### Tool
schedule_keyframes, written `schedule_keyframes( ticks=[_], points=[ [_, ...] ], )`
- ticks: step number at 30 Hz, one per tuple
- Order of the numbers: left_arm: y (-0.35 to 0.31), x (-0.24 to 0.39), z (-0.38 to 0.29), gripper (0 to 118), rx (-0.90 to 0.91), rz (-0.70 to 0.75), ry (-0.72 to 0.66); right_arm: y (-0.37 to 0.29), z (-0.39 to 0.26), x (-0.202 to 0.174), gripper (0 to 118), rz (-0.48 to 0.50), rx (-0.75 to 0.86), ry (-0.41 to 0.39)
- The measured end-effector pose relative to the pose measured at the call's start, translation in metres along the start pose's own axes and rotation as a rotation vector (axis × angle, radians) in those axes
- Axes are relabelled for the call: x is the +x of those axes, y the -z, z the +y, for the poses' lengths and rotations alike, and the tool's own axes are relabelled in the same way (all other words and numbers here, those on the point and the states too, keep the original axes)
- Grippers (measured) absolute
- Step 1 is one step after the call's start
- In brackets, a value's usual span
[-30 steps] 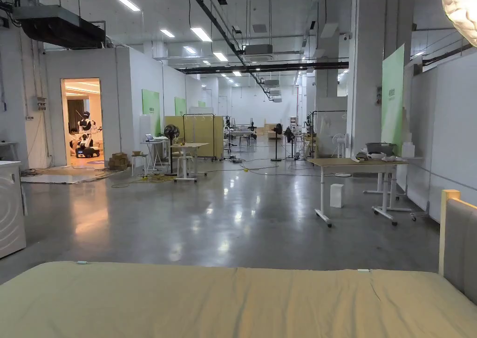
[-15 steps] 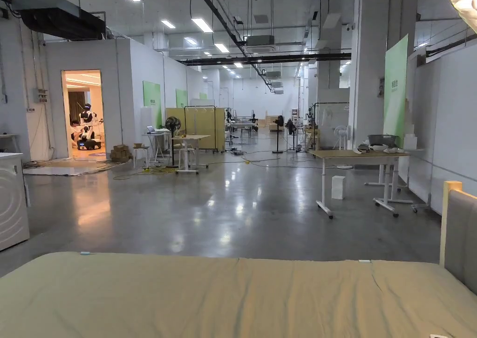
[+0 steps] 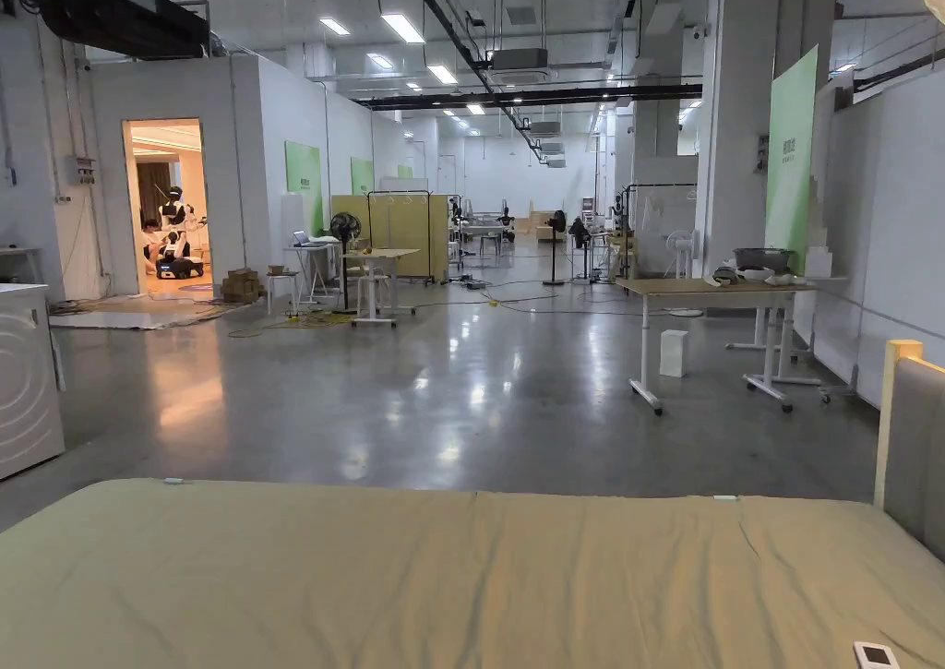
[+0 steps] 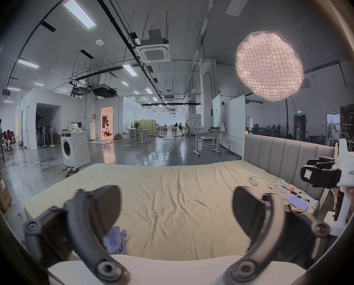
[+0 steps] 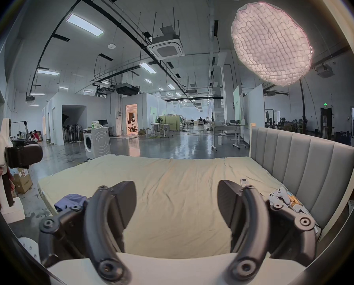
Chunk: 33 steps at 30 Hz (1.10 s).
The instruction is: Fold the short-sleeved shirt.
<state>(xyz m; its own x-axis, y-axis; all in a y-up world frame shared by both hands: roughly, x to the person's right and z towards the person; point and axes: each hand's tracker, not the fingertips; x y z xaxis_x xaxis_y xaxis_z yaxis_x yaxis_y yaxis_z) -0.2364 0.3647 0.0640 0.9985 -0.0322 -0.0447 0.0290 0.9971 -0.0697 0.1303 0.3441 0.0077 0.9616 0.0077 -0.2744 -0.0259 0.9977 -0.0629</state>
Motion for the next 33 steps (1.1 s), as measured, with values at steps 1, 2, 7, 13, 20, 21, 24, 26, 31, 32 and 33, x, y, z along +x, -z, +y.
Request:
schedule_keyframes(
  ticks=[1, 2, 7, 13, 20, 21, 24, 26, 31, 32, 33],
  points=[
    [0.0, 0.0, -0.001, 118, 0.004, 0.001, 0.001, 0.001, 0.0, 0.0, 99, -0.001, -0.001, 0.002],
    [0.0, 0.001, -0.001, 118, 0.008, 0.001, 0.003, 0.002, -0.001, 0.0, 108, -0.002, -0.007, 0.0],
    [0.003, 0.0, -0.004, 118, -0.007, 0.01, 0.004, 0.002, -0.005, -0.002, 116, -0.011, -0.018, -0.021],
    [0.004, -0.001, -0.007, 118, -0.03, 0.013, -0.003, 0.003, -0.009, -0.003, 118, -0.018, -0.022, -0.025],
    [0.006, 0.0, -0.006, 118, -0.03, 0.016, 0.005, 0.003, -0.009, -0.001, 118, -0.019, -0.018, -0.006],
    [0.007, 0.0, -0.006, 118, -0.031, 0.015, 0.005, 0.003, -0.009, 0.0, 118, -0.016, -0.016, 0.002],
    [0.008, 0.001, -0.007, 118, -0.037, 0.016, 0.006, 0.003, -0.01, 0.003, 118, -0.001, -0.011, 0.031],
    [0.008, 0.002, -0.008, 118, -0.039, 0.015, 0.007, 0.003, -0.011, 0.004, 118, -0.002, -0.016, 0.042],
    [0.006, 0.001, -0.007, 118, -0.033, 0.012, -0.007, 0.003, -0.012, 0.005, 118, -0.014, -0.023, 0.043],
    [0.006, 0.0, -0.007, 118, -0.034, 0.014, -0.009, 0.003, -0.012, 0.006, 118, -0.015, -0.024, 0.043],
    [0.006, 0.0, -0.007, 118, -0.035, 0.016, -0.008, 0.003, -0.013, 0.006, 118, -0.017, -0.024, 0.043]
  ],
)
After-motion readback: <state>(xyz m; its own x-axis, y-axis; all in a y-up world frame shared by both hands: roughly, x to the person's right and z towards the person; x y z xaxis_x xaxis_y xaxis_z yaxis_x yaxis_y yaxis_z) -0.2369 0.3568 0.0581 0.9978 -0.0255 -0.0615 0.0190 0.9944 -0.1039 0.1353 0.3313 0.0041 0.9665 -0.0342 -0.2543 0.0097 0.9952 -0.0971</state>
